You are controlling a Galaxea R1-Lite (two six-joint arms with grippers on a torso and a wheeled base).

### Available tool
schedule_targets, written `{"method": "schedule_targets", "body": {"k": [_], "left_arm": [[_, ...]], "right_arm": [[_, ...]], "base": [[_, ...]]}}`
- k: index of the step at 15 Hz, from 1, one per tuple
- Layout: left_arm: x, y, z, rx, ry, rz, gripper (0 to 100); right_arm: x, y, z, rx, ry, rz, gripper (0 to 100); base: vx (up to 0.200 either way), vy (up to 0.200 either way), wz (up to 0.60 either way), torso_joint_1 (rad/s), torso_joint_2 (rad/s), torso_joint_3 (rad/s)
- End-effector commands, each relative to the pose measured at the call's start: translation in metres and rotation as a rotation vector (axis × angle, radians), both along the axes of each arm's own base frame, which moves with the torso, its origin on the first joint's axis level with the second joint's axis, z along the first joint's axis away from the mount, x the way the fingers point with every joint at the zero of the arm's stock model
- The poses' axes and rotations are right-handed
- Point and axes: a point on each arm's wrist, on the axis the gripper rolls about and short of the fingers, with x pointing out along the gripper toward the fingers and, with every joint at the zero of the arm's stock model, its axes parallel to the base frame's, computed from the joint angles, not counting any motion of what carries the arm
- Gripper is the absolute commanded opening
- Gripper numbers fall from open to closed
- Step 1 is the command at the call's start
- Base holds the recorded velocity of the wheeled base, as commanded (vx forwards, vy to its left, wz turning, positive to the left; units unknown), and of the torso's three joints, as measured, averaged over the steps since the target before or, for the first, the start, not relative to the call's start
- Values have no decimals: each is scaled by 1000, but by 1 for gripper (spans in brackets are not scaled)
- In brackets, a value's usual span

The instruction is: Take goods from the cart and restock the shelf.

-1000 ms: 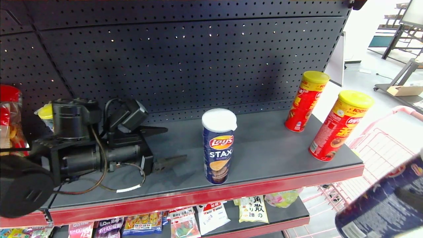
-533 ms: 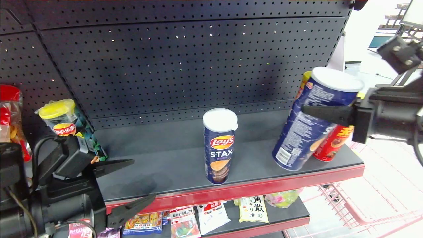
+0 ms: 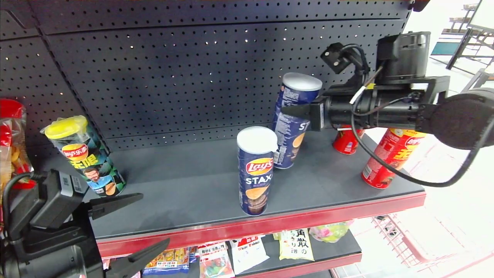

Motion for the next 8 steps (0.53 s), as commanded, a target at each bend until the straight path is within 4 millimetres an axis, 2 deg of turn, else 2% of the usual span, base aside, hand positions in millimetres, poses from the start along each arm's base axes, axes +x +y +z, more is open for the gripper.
{"method": "schedule_targets", "body": {"k": [1, 8], "left_arm": [[-2, 1, 1, 0, -4, 5, 100], [-2, 0, 2, 2, -1, 3, 100]], "right_arm": [[30, 19, -21, -16, 27, 10, 0], [54, 34, -32, -11, 24, 29, 0]], "base": [[0, 0, 0, 0, 0, 0], [0, 0, 0, 0, 0, 0]]}}
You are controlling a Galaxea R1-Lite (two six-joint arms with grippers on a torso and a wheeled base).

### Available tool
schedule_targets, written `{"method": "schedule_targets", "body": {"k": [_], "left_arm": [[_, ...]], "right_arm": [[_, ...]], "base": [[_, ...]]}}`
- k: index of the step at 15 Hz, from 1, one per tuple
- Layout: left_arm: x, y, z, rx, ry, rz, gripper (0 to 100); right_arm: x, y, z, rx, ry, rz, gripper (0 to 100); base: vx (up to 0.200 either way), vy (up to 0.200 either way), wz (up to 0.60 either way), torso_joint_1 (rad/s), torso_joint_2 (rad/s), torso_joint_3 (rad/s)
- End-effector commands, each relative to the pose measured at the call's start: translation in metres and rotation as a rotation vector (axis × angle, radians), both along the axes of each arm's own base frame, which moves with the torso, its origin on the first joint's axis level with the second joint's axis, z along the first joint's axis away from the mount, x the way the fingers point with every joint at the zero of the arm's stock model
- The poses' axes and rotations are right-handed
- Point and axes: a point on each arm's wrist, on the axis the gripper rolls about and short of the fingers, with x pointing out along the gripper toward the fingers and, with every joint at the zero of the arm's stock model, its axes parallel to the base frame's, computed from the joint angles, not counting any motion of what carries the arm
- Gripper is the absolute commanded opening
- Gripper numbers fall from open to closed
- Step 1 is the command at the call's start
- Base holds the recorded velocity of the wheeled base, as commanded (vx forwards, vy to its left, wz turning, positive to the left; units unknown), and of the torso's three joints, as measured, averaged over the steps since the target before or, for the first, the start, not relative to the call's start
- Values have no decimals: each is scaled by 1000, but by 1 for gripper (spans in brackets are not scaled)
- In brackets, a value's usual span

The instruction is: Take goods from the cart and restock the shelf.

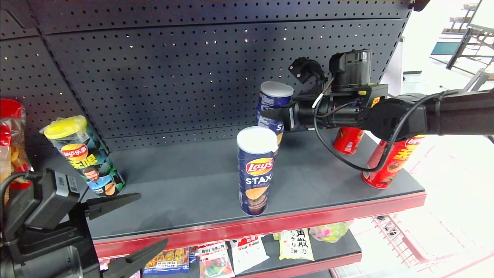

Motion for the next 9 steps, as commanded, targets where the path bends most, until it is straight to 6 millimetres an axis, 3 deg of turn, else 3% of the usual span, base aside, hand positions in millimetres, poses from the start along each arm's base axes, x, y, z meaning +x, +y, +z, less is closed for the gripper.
{"method": "schedule_targets", "body": {"k": [1, 9], "left_arm": [[0, 0, -1, 2, 5, 0, 100], [-1, 0, 0, 0, 0, 0, 100]], "right_arm": [[8, 5, -7, -4, 7, 5, 0], [5, 20, -15, -28, 12, 43, 0]], "base": [[0, 0, 0, 0, 0, 0], [0, 0, 0, 0, 0, 0]]}}
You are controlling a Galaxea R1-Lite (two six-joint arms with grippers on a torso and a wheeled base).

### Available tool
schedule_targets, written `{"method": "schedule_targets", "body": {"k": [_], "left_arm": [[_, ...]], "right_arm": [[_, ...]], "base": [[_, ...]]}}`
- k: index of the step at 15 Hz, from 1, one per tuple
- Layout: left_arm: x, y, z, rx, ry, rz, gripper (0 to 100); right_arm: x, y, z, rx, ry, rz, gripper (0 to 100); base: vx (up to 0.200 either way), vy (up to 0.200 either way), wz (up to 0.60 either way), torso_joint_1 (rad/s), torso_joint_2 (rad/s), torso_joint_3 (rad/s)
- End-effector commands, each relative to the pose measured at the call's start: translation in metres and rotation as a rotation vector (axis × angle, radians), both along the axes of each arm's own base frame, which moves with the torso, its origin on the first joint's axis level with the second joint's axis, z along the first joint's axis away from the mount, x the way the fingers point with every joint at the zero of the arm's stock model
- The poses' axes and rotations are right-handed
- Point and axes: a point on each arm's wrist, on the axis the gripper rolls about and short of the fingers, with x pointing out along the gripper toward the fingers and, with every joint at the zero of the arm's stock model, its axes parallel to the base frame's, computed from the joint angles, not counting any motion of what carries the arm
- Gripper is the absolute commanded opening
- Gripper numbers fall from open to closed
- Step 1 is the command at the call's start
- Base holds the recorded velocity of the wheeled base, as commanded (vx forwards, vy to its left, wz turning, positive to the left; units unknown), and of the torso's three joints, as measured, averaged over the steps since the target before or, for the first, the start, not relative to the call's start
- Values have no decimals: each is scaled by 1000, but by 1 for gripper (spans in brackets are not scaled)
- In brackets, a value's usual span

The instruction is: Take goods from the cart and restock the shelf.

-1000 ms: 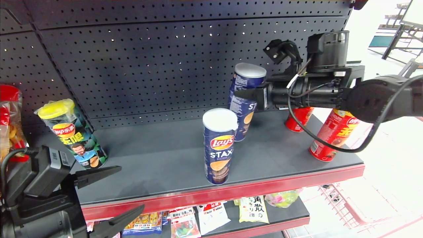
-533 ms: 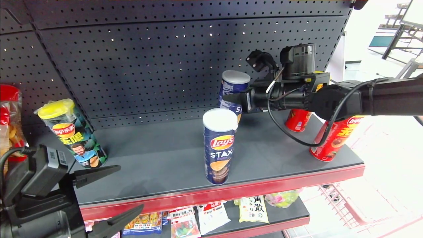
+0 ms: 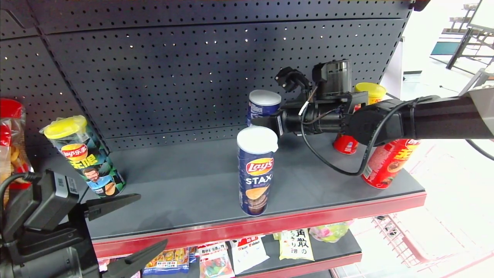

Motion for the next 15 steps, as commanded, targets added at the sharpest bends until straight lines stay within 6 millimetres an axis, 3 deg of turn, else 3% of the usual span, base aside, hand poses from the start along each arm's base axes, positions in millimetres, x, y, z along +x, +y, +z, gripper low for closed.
{"method": "schedule_targets", "body": {"k": [1, 6, 7, 12, 15], "left_arm": [[0, 0, 0, 0, -1, 0, 100], [0, 0, 0, 1, 2, -1, 100], [0, 0, 0, 1, 2, 0, 100], [0, 0, -1, 2, 5, 0, 100], [1, 0, -2, 3, 9, 0, 100]], "right_arm": [[0, 0, -1, -4, -1, 2, 0], [0, 3, -5, -10, 5, 9, 0], [0, 4, -6, -12, 6, 9, 100], [-3, 4, -5, -16, 4, 7, 100], [-19, -6, 7, -13, -2, 1, 100]], "base": [[0, 0, 0, 0, 0, 0], [0, 0, 0, 0, 0, 0], [0, 0, 0, 0, 0, 0], [0, 0, 0, 0, 0, 0], [0, 0, 0, 0, 0, 0]]}}
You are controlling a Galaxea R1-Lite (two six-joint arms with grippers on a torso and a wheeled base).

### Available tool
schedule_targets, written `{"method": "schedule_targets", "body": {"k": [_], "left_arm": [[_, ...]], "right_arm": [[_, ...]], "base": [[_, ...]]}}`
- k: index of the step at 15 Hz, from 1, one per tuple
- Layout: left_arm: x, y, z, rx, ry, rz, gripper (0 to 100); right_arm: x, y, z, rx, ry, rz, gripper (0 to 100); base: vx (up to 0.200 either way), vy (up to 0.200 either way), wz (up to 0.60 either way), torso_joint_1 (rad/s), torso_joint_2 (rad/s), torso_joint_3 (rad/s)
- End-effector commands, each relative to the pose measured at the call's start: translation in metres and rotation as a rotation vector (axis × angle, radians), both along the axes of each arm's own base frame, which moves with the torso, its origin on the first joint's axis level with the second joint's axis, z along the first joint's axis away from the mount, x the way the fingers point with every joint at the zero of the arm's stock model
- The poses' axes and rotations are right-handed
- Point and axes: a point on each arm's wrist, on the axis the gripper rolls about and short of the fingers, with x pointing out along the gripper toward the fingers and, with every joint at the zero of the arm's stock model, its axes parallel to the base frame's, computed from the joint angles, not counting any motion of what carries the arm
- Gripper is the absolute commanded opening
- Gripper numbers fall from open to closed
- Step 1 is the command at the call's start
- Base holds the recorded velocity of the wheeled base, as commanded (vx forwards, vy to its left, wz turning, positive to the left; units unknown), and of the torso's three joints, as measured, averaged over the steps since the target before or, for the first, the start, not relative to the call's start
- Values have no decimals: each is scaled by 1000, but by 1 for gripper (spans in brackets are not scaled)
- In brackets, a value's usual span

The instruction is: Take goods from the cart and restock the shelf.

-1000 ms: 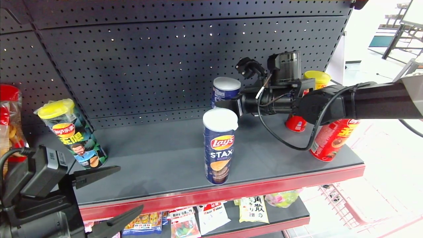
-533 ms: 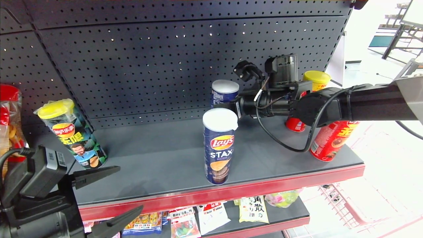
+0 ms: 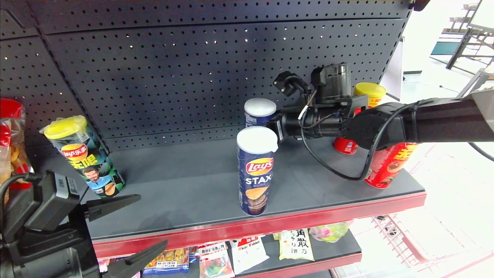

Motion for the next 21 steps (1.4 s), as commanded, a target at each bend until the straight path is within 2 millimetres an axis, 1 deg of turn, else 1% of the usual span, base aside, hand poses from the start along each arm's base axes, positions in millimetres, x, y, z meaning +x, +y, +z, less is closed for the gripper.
{"method": "schedule_targets", "body": {"k": [1, 2, 4, 5, 6, 8, 10, 11, 12, 13, 14, 16, 17, 18, 19, 20, 21], "left_arm": [[1, 0, -1, 2, 6, 0, 100], [2, -1, -2, 3, 13, 0, 100], [4, -1, -3, 8, 22, 0, 100], [5, -2, -3, 9, 23, 1, 100], [8, -3, -4, 12, 32, 0, 100], [12, -4, -5, 19, 42, -2, 100], [20, -7, -5, 34, 51, 19, 100], [23, -10, -5, 40, 55, 15, 100], [25, -11, -5, 42, 56, 17, 100], [36, -19, -3, 56, 62, 19, 100], [45, -25, -4, 67, 71, 24, 100], [61, -37, -8, 82, 98, 3, 100], [69, -45, -13, 99, 117, -2, 100], [74, -52, -17, 117, 129, 3, 100], [80, -60, -22, 133, 147, -1, 100], [82, -64, -24, 138, 156, -12, 100], [90, -70, -30, 150, 170, -17, 100]], "right_arm": [[-19, -12, 14, 6, -8, -6, 100], [-30, -19, 17, 1, -4, -16, 100], [-46, -31, 16, -14, 15, -39, 100], [-51, -36, 16, -17, 19, -53, 100], [-59, -50, 16, -35, 24, -108, 100], [-75, -66, 16, -55, 26, -171, 100], [-101, -86, 18, -67, 28, -217, 100], [-117, -95, 20, -66, 22, -226, 100], [-124, -98, 22, -61, 18, -226, 100], [-157, -112, 22, -40, 18, -220, 100], [-184, -123, 20, -26, 6, -204, 100], [-233, -145, 15, 4, -43, -188, 100], [-253, -156, 10, 24, -70, -192, 100], [-269, -167, 10, 48, -109, -209, 100], [-283, -179, 12, 74, -155, -280, 100], [-289, -185, 11, 88, -164, -335, 100], [-298, -193, 13, 133, -169, -422, 100]], "base": [[0, 0, 0, 0, 0, 0], [0, 0, 0, 0, 0, 0], [0, 0, 0, 0, 0, 0], [0, 0, 0, 0, 0, 0], [0, 0, 0, 0, 0, 0], [0, 0, 0, 0, 0, 0], [0, 0, 0, 0, 0, 0], [0, 0, 0, 0, 0, 0], [0, 0, 0, 0, 0, 0], [0, 0, 0, 0, 0, 0], [0, 0, 0, 0, 0, 0], [0, 0, 0, 0, 0, 0], [0, 0, 0, 0, 0, 0], [0, 0, 0, 0, 0, 0], [0, 0, 0, 0, 0, 0], [0, 0, 0, 0, 0, 0], [0, 0, 0, 0, 0, 0]]}}
